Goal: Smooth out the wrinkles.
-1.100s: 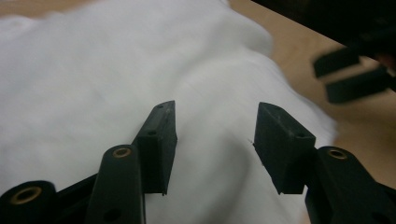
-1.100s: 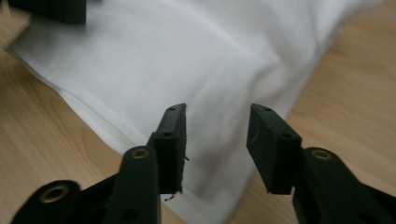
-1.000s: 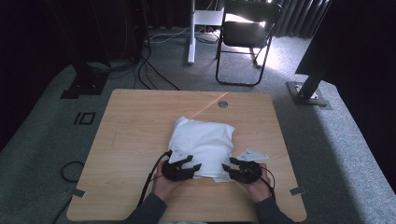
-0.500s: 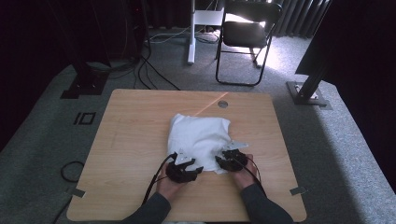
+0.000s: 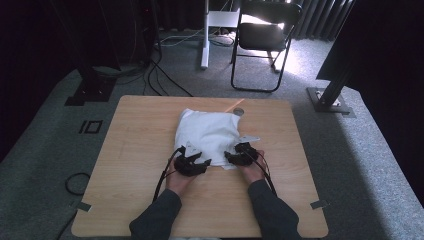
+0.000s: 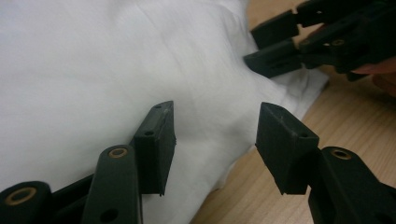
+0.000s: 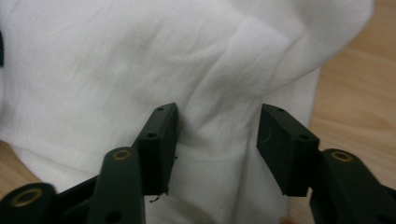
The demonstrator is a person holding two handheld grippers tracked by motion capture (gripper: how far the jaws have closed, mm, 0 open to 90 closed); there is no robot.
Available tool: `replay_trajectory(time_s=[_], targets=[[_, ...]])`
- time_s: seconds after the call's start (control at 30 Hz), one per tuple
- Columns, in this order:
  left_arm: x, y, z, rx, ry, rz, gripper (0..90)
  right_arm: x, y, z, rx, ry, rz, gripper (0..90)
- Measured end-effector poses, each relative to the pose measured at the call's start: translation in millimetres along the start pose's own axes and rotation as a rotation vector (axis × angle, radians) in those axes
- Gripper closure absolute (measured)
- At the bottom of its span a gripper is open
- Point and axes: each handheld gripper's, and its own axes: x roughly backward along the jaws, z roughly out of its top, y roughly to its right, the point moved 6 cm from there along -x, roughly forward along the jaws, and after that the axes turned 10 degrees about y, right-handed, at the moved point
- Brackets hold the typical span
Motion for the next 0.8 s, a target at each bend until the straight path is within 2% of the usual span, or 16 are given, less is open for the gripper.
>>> replay_trajectory(time_s=[0.13, 0.17, 0.2, 0.23, 0.33, 0.37, 0.47, 0.5, 0.57, 0.6, 0.67, 0.77, 0.8], targets=[[26.9, -7.5, 10.3, -0.002, 0.068, 0.033, 44.3, 20.7, 3.7, 8.7, -0.022, 0.042, 0.000, 40.6], [26.9, -7.5, 10.3, -0.002, 0.068, 0.033, 44.1, 20.7, 3.7, 8.7, -0.022, 0.042, 0.000, 40.6], [46.4, -16.0, 11.1, -0.005, 0.095, 0.064, 44.1, 30.3, 5.6, 11.1, -0.015, 0.053, -0.002, 39.9], [54.3, -20.4, 9.8, -0.008, 0.100, 0.081, 43.8, 51.6, 12.0, 14.0, -0.001, 0.083, -0.020, 39.2], [75.7, -32.8, 1.4, -0.007, 0.108, 0.132, 43.5, 75.9, 20.9, 11.4, -0.007, 0.113, -0.039, 38.7], [75.7, -32.8, 1.4, -0.007, 0.108, 0.132, 43.4, 75.9, 20.9, 11.4, -0.007, 0.113, -0.039, 38.7], [95.0, -44.8, -13.3, -0.017, 0.106, 0.183, 43.2, 97.0, 28.5, 2.8, -0.014, 0.133, -0.063, 38.0], [101.3, -49.7, -19.3, -0.005, 0.108, 0.205, 43.1, 101.7, 30.0, -0.2, -0.018, 0.138, -0.069, 37.7], [104.8, -52.7, -22.8, 0.003, 0.112, 0.213, 43.0, 106.7, 31.4, -4.0, -0.025, 0.146, -0.074, 37.7], [110.6, -63.0, -33.7, 0.034, 0.110, 0.248, 43.0, 109.0, 32.4, -6.5, -0.029, 0.149, -0.076, 37.7], [111.3, -71.1, -41.3, 0.039, 0.080, 0.278, 43.0, 112.9, 36.9, -19.1, -0.053, 0.150, -0.088, 37.3], [112.3, -76.6, -44.9, 0.055, 0.063, 0.288, 42.7, 113.8, 39.3, -26.7, -0.066, 0.134, -0.097, 35.6], [113.9, -79.0, -45.0, 0.053, 0.066, 0.306, 42.7, 115.2, 40.5, -30.1, -0.079, 0.134, -0.100, 35.7]])
